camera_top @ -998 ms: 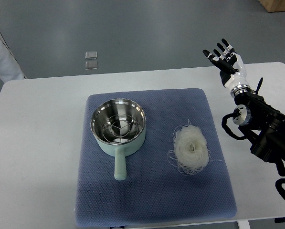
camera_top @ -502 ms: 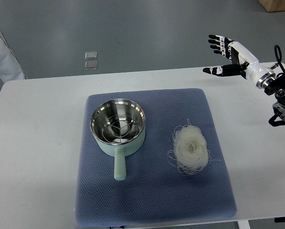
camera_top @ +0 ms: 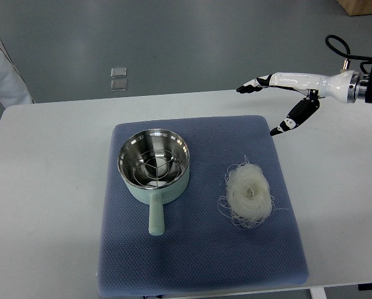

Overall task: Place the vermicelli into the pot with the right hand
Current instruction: 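Swing the right hand over the white vermicelli bundle, fingers open, then lower the right hand onto the vermicelli and close fingers around it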

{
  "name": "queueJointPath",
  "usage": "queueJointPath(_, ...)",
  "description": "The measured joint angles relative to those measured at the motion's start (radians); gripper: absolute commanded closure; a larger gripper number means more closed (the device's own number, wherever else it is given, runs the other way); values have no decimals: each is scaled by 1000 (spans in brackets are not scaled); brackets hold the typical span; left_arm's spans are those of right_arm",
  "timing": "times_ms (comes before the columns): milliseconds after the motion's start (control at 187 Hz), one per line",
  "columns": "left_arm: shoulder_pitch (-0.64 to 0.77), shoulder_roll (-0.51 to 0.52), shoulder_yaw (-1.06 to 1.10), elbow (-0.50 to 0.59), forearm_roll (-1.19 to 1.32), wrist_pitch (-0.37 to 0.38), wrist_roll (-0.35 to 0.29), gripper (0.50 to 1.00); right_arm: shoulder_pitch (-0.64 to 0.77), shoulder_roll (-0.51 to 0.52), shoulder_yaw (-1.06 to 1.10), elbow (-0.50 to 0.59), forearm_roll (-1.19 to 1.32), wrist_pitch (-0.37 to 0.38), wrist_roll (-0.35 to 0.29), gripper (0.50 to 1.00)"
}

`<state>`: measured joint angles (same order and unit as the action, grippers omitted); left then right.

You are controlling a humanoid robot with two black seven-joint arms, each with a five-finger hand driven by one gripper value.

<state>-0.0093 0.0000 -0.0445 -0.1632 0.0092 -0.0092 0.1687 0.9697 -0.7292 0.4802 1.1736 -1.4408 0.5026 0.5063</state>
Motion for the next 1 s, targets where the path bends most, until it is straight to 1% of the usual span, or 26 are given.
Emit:
queueJointPath(91,0,0,1,0,0,0,0,500,19,-23,-58,73,-72,41,0,572)
queueJointPath(203,0,0,1,0,0,0,0,500,27,-25,-122,110,-155,47,0,572)
queueJointPath(400,0,0,2,0,0,0,0,500,17,15,-148,117,-224,19,-10,572)
queueJointPath(747,0,0,2,1,0,0,0,500,-39,77,-150,117,-260,13,-11,574)
queueJointPath(998,0,0,2,1,0,0,0,500,-75,89,-155,110,-279,-17,-12,576)
